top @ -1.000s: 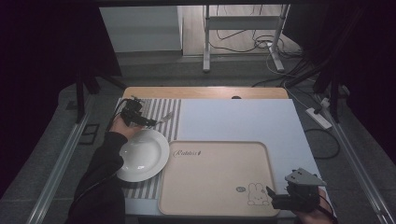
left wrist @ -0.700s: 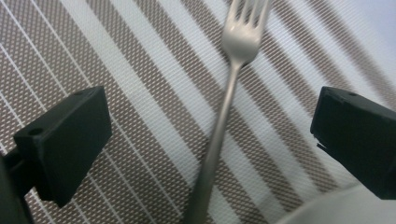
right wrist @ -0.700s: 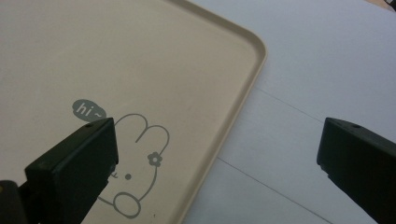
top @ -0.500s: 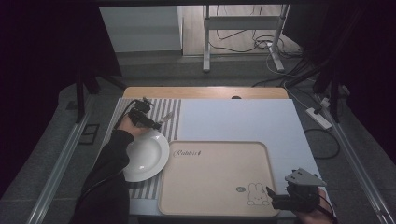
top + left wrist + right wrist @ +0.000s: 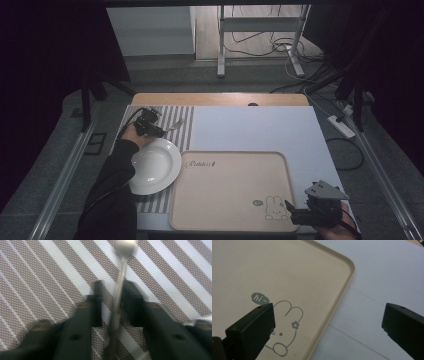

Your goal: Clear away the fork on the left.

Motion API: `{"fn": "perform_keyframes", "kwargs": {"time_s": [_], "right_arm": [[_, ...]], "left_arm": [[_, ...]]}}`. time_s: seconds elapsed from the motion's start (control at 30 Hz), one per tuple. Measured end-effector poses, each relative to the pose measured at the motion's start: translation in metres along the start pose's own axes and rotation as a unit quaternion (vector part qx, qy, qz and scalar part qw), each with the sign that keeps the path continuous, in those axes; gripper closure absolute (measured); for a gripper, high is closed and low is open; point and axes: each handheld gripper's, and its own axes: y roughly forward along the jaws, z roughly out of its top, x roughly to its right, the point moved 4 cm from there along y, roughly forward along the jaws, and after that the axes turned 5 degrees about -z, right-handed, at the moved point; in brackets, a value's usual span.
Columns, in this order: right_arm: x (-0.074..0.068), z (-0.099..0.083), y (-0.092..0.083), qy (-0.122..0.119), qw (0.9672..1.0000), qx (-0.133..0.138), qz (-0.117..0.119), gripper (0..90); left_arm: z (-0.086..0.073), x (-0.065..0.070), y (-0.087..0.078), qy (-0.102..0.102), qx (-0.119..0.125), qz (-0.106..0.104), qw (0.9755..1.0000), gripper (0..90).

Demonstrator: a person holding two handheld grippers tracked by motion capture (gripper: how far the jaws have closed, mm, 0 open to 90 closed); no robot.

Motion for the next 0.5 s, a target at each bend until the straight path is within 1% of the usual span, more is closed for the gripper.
{"fn": "perform_keyframes", "kwargs": {"time_s": [0.03, 0.07, 0.2, 0.33, 0.5], "right_arm": [[0.0, 0.0, 0.0, 0.0, 1.0, 0.0, 0.0, 0.0], [0.0, 0.0, 0.0, -0.001, 1.0, -0.001, 0.002, 0.0], [0.0, 0.0, 0.0, -0.002, 1.0, 0.0, 0.001, 0.0], [0.0, 0.0, -0.001, -0.004, 1.0, 0.001, 0.002, 0.0], [0.0, 0.0, -0.001, -0.003, 1.0, 0.001, 0.003, 0.0]], "left_arm": [[0.0, 0.0, 0.0, -0.002, 0.0, -0.002, 1.0, 82.7], [0.0, 0.0, 0.0, -0.003, -0.002, -0.012, 0.9999, 83.5], [0.0, -0.002, -0.001, -0.007, -0.003, -0.021, 0.9997, 85.4], [-0.004, -0.008, -0.006, -0.013, 0.002, -0.018, 0.9998, 85.4], [-0.013, -0.017, -0.018, -0.021, 0.005, -0.01, 0.9997, 85.4]]}}
